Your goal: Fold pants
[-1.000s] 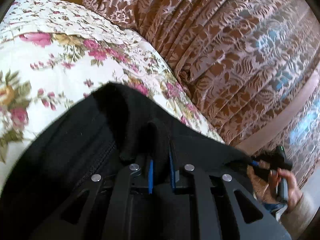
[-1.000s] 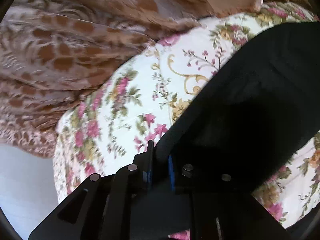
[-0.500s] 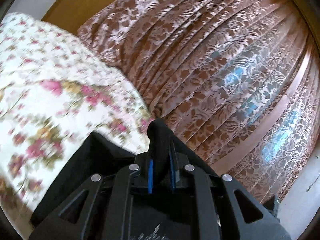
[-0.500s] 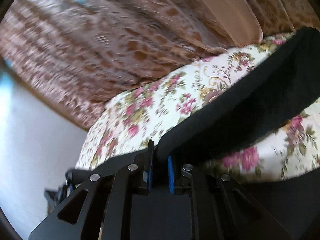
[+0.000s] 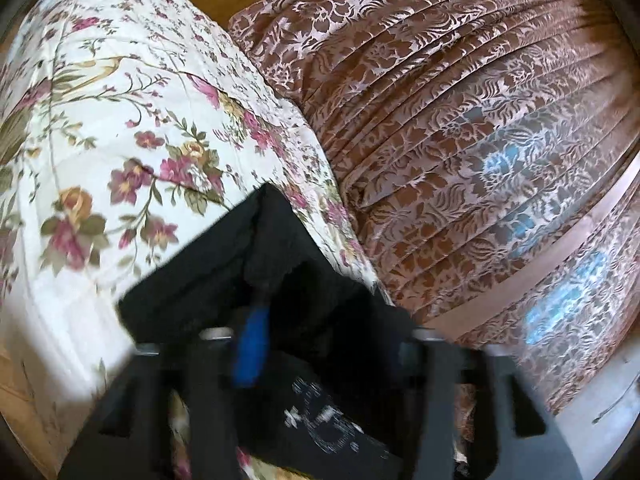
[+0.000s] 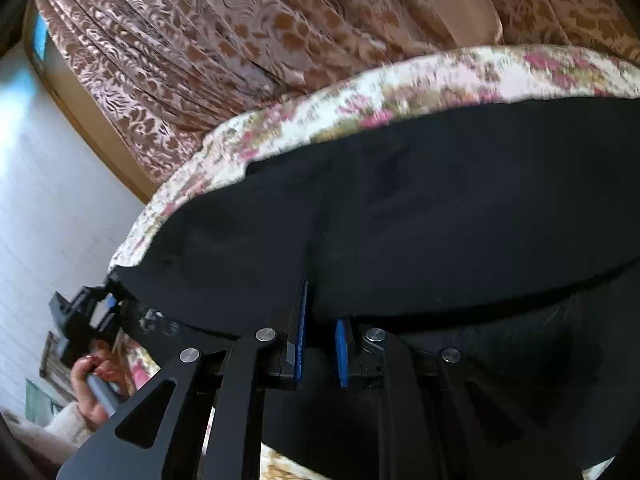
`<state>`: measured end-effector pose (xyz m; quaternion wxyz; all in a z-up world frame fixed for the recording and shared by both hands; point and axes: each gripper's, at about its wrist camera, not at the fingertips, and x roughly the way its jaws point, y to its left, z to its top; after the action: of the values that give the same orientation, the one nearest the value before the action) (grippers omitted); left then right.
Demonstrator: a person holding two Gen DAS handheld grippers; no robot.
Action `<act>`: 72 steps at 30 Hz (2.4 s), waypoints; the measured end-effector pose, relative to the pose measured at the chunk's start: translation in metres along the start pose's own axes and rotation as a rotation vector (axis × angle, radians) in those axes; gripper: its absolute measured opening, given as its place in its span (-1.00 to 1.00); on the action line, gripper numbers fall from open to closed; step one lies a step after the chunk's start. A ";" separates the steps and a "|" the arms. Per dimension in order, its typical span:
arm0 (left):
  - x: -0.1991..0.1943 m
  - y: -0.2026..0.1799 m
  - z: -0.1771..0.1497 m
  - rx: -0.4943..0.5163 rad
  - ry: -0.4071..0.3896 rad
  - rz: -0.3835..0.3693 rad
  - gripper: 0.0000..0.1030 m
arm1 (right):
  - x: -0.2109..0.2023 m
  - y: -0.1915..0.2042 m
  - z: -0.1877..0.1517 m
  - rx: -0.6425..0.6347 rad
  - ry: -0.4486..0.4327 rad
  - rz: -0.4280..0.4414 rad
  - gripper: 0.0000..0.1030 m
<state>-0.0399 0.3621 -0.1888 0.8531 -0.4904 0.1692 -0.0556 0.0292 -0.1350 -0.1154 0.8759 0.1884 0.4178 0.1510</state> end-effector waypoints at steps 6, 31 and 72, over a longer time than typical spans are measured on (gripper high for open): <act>-0.016 -0.003 -0.016 -0.053 0.038 -0.040 0.58 | -0.001 -0.008 -0.008 0.027 -0.023 0.037 -0.78; -0.039 -0.044 -0.051 -0.004 0.059 0.080 0.59 | -0.061 -0.097 0.009 0.361 -0.181 0.009 -0.11; -0.021 -0.007 -0.004 0.084 0.064 0.340 -0.65 | -0.089 -0.109 -0.028 0.296 -0.161 -0.086 -0.83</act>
<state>-0.0604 0.3604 -0.1794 0.8642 -0.4164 0.2744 0.0670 -0.0349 -0.2630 -0.1212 0.8750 0.3087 0.3714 0.0349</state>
